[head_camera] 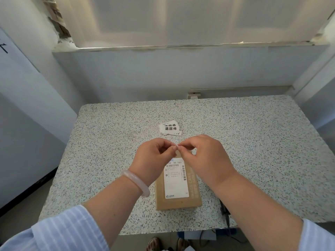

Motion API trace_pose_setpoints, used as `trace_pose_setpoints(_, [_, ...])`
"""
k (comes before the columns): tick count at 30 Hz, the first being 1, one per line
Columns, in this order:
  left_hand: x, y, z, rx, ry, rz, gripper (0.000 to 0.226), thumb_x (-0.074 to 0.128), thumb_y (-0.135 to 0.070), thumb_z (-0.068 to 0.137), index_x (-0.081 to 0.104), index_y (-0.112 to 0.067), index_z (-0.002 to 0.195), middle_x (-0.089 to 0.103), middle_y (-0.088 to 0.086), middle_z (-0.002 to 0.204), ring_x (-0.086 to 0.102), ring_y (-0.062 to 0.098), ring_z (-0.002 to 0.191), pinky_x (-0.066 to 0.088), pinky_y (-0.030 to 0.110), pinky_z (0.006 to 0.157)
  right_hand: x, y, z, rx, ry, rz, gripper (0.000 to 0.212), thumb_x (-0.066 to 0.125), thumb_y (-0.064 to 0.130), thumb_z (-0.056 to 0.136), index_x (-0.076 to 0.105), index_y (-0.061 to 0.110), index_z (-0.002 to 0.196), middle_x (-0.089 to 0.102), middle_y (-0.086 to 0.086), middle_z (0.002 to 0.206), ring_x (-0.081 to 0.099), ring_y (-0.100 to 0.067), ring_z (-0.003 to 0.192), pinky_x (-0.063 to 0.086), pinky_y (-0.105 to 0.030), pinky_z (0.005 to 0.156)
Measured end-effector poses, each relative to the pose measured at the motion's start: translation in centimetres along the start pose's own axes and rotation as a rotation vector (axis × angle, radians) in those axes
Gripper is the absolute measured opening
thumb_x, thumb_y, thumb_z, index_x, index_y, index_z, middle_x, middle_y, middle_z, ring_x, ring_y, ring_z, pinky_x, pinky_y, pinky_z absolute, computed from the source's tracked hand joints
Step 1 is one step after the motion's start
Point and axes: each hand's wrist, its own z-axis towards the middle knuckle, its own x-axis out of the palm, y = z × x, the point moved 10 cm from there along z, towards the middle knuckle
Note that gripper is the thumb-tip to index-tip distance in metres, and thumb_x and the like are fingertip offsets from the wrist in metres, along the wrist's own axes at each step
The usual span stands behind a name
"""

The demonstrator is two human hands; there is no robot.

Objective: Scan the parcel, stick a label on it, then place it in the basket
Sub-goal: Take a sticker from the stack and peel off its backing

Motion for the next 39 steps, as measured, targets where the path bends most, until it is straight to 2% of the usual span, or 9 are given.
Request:
trace_pose_setpoints(4, [0.1, -1.0, 0.0, 0.082, 0.005, 0.173, 0.006, 0.066, -0.025, 0.086, 0.070, -0.025, 0.081, 0.071, -0.006, 0.073, 0.063, 0.008, 0.065, 0.054, 0.024, 0.062, 0.1, 0.3, 0.0, -0.028, 0.009, -0.050, 0.017, 0.065, 0.031, 0.087, 0.074, 0.018, 0.089, 0.066, 0.005, 0.084, 0.059, -0.010, 0.082, 0.048, -0.026, 0.074])
trace_pose_setpoints(7, [0.2, -1.5, 0.0, 0.115, -0.002, 0.244, 0.007, 0.065, -0.026, 0.086, 0.070, -0.027, 0.081, 0.070, -0.009, 0.072, 0.064, 0.007, 0.068, 0.054, 0.023, 0.063, 0.5, 0.3, 0.2, -0.037, 0.021, -0.056, 0.017, 0.064, 0.029, 0.088, 0.074, 0.015, 0.088, 0.066, 0.002, 0.083, 0.058, -0.013, 0.081, 0.048, -0.029, 0.073])
trace_pose_setpoints(11, [0.2, -0.8, 0.1, 0.062, -0.014, 0.145, 0.008, 0.066, -0.023, 0.085, 0.070, -0.026, 0.079, 0.070, -0.005, 0.072, 0.065, 0.012, 0.068, 0.055, 0.026, 0.062, 0.7, 0.3, 0.3, -0.047, 0.011, -0.043, 0.016, 0.063, 0.026, 0.088, 0.072, 0.013, 0.089, 0.065, 0.000, 0.082, 0.057, -0.014, 0.081, 0.048, -0.031, 0.073])
trace_pose_setpoints(15, [0.7, 0.0, 0.0, -0.006, 0.011, -0.001, 0.008, 0.066, -0.019, 0.086, 0.069, -0.023, 0.080, 0.072, -0.002, 0.074, 0.059, 0.006, 0.058, 0.045, 0.015, 0.051, 0.5, 0.1, 0.4, -0.037, -0.009, -0.013, 0.015, 0.062, 0.024, 0.088, 0.071, 0.013, 0.088, 0.065, 0.000, 0.082, 0.058, -0.015, 0.080, 0.050, -0.034, 0.072])
trace_pose_setpoints(19, [0.5, 0.1, 0.2, -0.004, 0.010, -0.010, 0.009, 0.065, -0.021, 0.086, 0.068, -0.027, 0.080, 0.073, 0.001, 0.079, 0.065, 0.017, 0.071, 0.050, 0.018, 0.057, 0.5, 0.2, 0.3, -0.051, 0.000, 0.024, 0.016, 0.065, 0.026, 0.088, 0.074, 0.014, 0.095, 0.067, 0.001, 0.086, 0.059, -0.012, 0.086, 0.050, -0.031, 0.078])
trace_pose_setpoints(25, [0.4, -1.6, 0.1, 0.151, 0.028, 0.294, 0.010, 0.060, -0.026, 0.090, 0.068, -0.030, 0.085, 0.068, -0.014, 0.076, 0.063, 0.001, 0.074, 0.052, 0.024, 0.068, 0.8, 0.6, 0.5, -0.084, 0.064, -0.008, 0.022, 0.066, 0.033, 0.089, 0.075, 0.016, 0.100, 0.069, 0.001, 0.089, 0.060, -0.012, 0.088, 0.049, -0.029, 0.080])
trace_pose_setpoints(30, [0.2, -3.2, -0.1, 0.271, -0.027, 0.489, 0.016, 0.055, -0.027, 0.092, 0.070, -0.027, 0.088, 0.069, -0.012, 0.079, 0.059, 0.005, 0.072, 0.045, 0.022, 0.061, 0.8, 0.9, 0.7, -0.122, 0.071, -0.034, 0.020, 0.062, 0.030, 0.092, 0.074, 0.014, 0.097, 0.068, 0.000, 0.087, 0.058, -0.013, 0.086, 0.044, -0.028, 0.077])
trace_pose_setpoints(35, [0.2, -4.1, -0.5, 0.370, -0.087, 0.575, 0.016, 0.054, -0.027, 0.091, 0.070, -0.025, 0.090, 0.066, -0.011, 0.077, 0.053, 0.006, 0.068, 0.042, 0.025, 0.065, 0.9, 1.0, 0.6, -0.153, -0.004, -0.078, 0.013, 0.064, 0.022, 0.088, 0.073, 0.012, 0.089, 0.067, -0.001, 0.081, 0.058, -0.017, 0.081, 0.050, -0.033, 0.072])
trace_pose_setpoints(39, [0.0, -3.7, -0.5, 0.330, -0.112, 0.544, 0.015, 0.056, -0.031, 0.088, 0.070, -0.028, 0.088, 0.066, -0.012, 0.077, 0.057, 0.006, 0.074, 0.047, 0.027, 0.069, 1.1, 1.0, 0.6, -0.149, -0.035, -0.091, 0.012, 0.065, 0.021, 0.086, 0.072, 0.011, 0.086, 0.068, -0.002, 0.079, 0.059, -0.019, 0.080, 0.050, -0.033, 0.071])
